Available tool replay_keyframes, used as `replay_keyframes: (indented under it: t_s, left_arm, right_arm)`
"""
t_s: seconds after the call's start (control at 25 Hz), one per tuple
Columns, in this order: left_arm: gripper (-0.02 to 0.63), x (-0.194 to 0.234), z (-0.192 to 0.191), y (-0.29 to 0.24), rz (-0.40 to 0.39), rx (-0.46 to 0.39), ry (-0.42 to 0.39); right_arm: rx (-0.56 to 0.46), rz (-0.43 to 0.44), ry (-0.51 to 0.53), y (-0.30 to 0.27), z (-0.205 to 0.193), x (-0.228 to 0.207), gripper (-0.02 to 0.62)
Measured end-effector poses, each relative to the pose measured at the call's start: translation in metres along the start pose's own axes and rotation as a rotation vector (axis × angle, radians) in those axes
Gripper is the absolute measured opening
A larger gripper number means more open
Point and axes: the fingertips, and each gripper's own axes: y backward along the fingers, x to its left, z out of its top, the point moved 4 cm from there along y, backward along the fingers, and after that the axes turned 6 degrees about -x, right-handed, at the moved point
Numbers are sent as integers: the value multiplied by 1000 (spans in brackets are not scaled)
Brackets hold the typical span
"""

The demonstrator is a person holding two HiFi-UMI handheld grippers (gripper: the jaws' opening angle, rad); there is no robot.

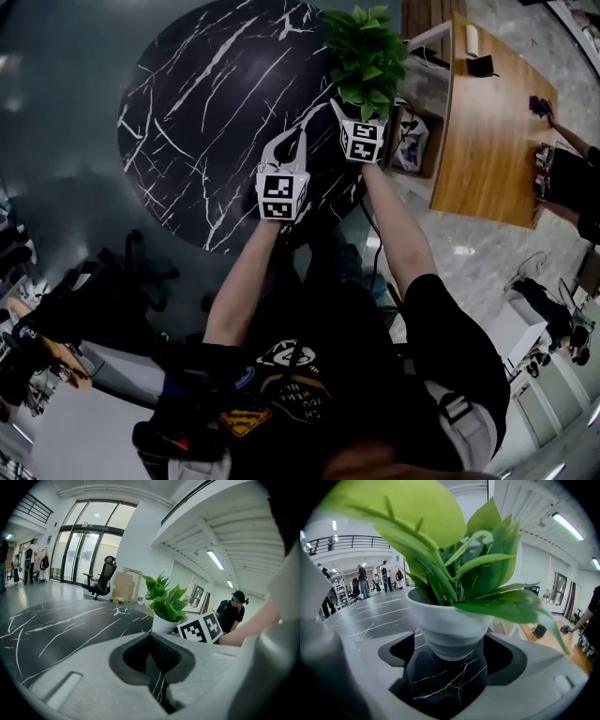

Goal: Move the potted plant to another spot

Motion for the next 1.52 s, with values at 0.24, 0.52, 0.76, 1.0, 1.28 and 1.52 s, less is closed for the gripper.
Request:
replay_keyframes:
  t_s: [0.24, 0.52, 0.76, 1.0, 1.28, 1.52]
  left_arm:
    - [5, 14, 6, 5, 20, -19, 16]
    - [5, 32, 3, 17, 46, -22, 31]
    - [5, 47, 3, 30, 80, -30, 46]
    - [5, 76, -4, 55, 149, -32, 48]
    - [5, 109, -14, 91, 219, -39, 83]
    - [5, 130, -17, 114, 248, -50, 103]
  right_arm:
    - [-23, -20, 14, -4, 3, 3, 386]
    - [-18, 6, 31, -15, 8, 21, 374]
    - [-17, 74, 78, -25, 15, 51, 368]
    - [-8, 195, 160, -31, 17, 108, 356]
    - [3, 294, 220, -42, 19, 172, 356]
    - [0, 351, 282, -45, 22, 215, 356]
